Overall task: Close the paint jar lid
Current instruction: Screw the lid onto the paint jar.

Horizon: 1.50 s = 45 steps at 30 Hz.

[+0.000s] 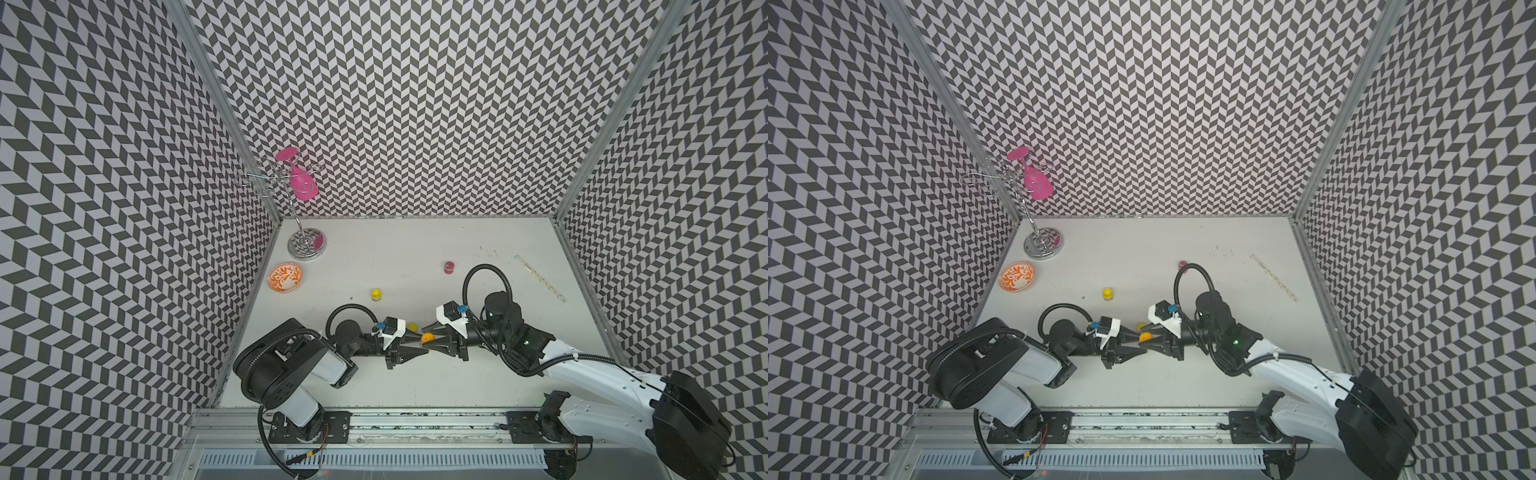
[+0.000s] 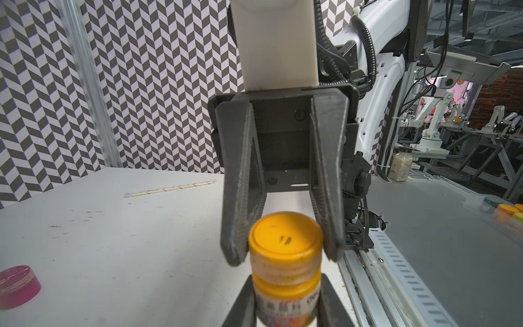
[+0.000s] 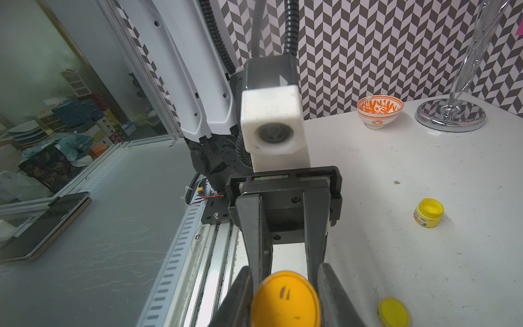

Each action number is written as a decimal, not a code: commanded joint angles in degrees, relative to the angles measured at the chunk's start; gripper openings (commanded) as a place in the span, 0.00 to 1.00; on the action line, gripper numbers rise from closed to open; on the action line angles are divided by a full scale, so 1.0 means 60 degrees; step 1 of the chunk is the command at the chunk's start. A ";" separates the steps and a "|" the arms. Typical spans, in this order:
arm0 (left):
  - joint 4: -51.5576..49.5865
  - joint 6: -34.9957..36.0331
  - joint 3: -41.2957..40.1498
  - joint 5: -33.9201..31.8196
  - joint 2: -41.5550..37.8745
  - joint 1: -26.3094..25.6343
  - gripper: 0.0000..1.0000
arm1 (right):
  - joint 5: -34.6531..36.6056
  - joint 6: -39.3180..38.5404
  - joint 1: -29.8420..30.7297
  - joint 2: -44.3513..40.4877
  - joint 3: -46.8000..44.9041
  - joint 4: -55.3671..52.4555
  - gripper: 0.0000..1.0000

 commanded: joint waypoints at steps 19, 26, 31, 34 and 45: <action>0.2005 0.0346 0.0087 -0.5290 -0.2753 -0.0284 0.24 | 0.5824 0.2377 0.2422 0.0403 -0.0939 0.1786 0.16; -0.1317 0.2417 0.0987 -0.9422 -0.4414 -0.1099 0.24 | 0.9008 0.3171 0.3621 0.1950 0.0242 0.0801 0.15; -0.2492 0.2519 0.1645 -1.0468 -0.4759 -0.1173 0.24 | 1.0136 0.3693 0.4145 0.2864 0.0564 0.0938 0.14; -0.2567 0.2468 0.1690 -1.0521 -0.4807 -0.1189 0.24 | 1.0367 0.3833 0.4302 0.3009 0.0447 0.1213 0.14; -0.2382 0.2442 0.1206 -1.0226 -0.4442 -0.1204 0.24 | 1.0056 0.3793 0.4318 0.2723 0.0257 0.1350 0.26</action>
